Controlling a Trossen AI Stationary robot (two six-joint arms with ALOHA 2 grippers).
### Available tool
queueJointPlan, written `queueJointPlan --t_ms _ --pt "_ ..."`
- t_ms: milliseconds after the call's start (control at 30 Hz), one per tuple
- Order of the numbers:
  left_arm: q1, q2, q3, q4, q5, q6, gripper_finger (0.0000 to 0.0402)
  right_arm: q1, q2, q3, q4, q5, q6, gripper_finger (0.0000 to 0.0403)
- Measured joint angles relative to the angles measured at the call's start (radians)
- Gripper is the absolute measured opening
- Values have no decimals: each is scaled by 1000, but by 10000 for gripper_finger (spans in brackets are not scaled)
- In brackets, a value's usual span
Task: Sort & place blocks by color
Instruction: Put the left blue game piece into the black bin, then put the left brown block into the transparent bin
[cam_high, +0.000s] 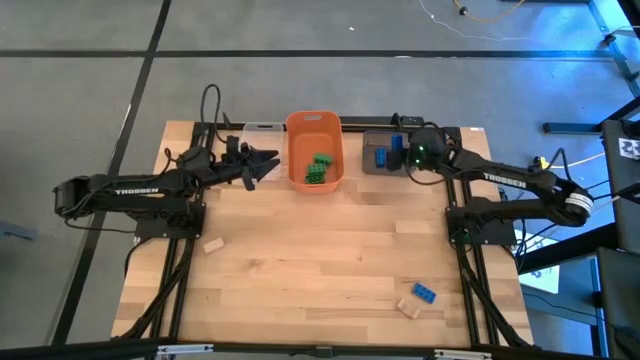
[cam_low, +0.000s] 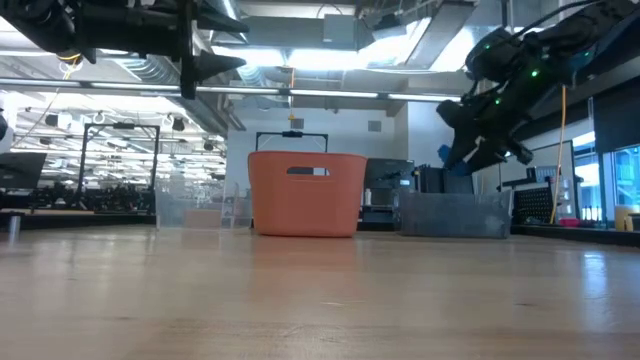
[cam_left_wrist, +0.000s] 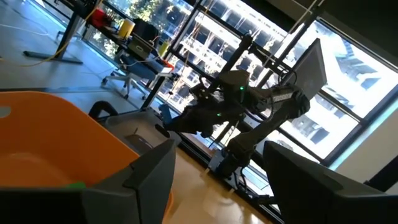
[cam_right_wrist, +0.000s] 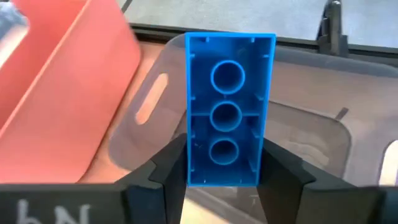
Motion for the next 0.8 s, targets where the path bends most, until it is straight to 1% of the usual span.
queueJointPlan --t_ms 167,333,633,700,800 --pt "0 0 1 0 0 -1 234 -11 22 0 40 -6 0 171" --pt "0 0 1 0 3 -4 234 -10 17 0 41 -75 -3 174" --pt "0 0 1 0 6 -21 234 -10 17 0 43 -74 1 177" --pt "0 1 1 0 6 -22 234 -11 8 0 47 -75 2 183" --pt "0 0 1 0 28 -21 234 -22 -24 23 52 -84 6 204"
